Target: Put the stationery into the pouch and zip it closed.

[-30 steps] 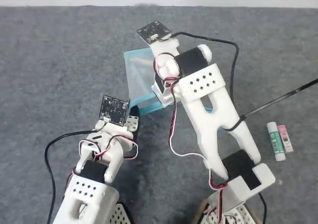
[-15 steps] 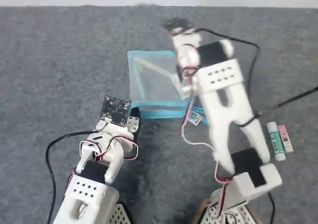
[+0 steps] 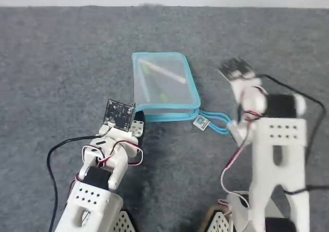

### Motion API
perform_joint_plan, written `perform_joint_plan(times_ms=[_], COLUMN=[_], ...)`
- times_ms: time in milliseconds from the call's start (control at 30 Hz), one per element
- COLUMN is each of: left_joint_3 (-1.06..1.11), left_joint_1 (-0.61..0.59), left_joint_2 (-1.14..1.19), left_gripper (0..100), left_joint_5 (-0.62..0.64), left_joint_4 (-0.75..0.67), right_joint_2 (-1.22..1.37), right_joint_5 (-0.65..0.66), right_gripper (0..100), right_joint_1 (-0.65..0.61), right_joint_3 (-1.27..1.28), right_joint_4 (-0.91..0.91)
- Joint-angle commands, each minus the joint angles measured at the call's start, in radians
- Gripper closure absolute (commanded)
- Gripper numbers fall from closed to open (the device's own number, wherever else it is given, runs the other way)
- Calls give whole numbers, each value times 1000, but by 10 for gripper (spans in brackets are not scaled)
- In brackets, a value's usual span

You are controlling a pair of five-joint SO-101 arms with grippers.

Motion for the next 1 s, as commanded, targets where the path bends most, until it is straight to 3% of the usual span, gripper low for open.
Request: perform_joint_plan(times_ms=[0, 167, 400, 600, 967], left_joint_3=[-18, -15, 5, 7, 8], left_joint_1=[3, 3, 3, 5, 2], left_joint_2=[-17, -12, -17, -17, -17], left_gripper=[988, 988, 988, 988, 988], left_joint_5=[-11, -11, -12, -12, -12], left_joint_4=[-29, -25, -28, -26, -25], right_joint_2=[-41, -38, -35, 5, 384], right_joint_5=[109, 244, 407, 463, 640], right_gripper=[864, 864, 864, 864, 864], right_joint_1=[180, 394, 595, 674, 768], right_joint_3=[23, 20, 20, 21, 18], right_joint_4=[36, 15, -70, -229, -467])
